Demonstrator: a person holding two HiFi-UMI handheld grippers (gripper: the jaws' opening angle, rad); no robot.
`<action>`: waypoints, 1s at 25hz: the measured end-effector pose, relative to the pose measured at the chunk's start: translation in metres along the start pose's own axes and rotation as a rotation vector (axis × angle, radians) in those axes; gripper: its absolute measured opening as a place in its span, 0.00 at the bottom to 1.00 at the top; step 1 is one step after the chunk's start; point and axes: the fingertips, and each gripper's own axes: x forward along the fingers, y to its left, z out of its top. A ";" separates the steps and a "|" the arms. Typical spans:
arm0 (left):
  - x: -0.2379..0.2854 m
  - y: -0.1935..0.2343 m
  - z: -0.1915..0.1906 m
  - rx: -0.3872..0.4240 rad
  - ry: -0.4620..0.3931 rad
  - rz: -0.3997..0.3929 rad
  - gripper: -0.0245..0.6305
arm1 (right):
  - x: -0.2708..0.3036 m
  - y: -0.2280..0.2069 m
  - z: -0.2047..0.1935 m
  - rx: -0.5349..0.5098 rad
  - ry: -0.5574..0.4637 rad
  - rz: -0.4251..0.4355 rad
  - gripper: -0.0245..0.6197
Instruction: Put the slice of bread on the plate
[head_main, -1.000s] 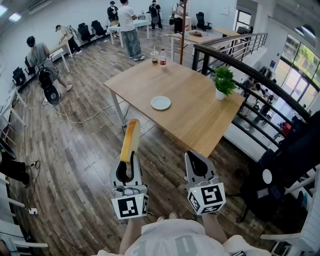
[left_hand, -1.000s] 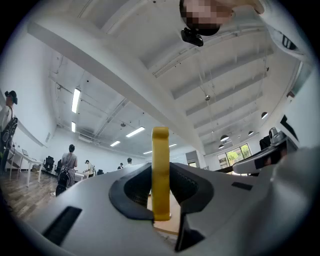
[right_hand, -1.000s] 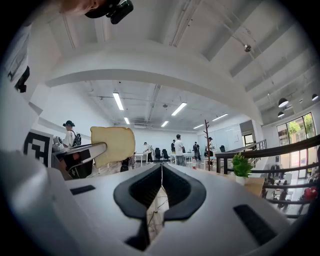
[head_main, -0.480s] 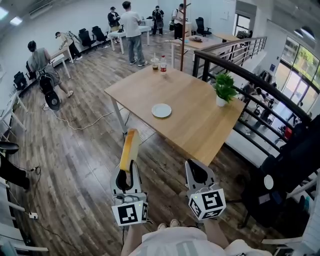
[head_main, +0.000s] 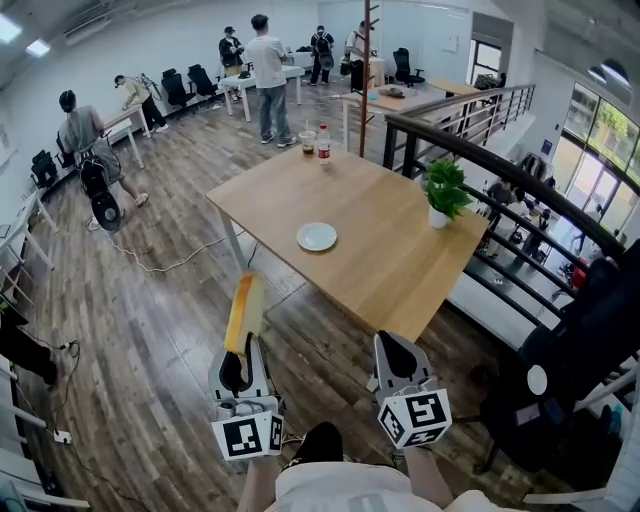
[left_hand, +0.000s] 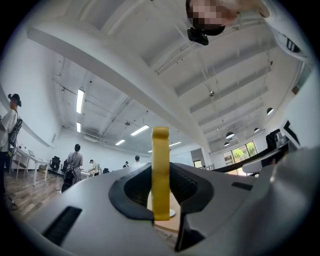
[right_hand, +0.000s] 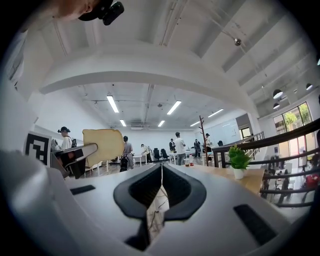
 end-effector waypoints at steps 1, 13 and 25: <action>0.003 0.002 -0.003 -0.005 0.004 0.005 0.17 | 0.002 -0.002 -0.003 0.008 0.005 -0.001 0.07; 0.091 0.003 -0.035 -0.026 -0.051 -0.066 0.17 | 0.090 -0.042 0.003 -0.047 -0.026 -0.023 0.07; 0.233 0.055 -0.100 -0.058 -0.025 -0.115 0.17 | 0.236 -0.065 -0.003 -0.054 -0.014 -0.071 0.07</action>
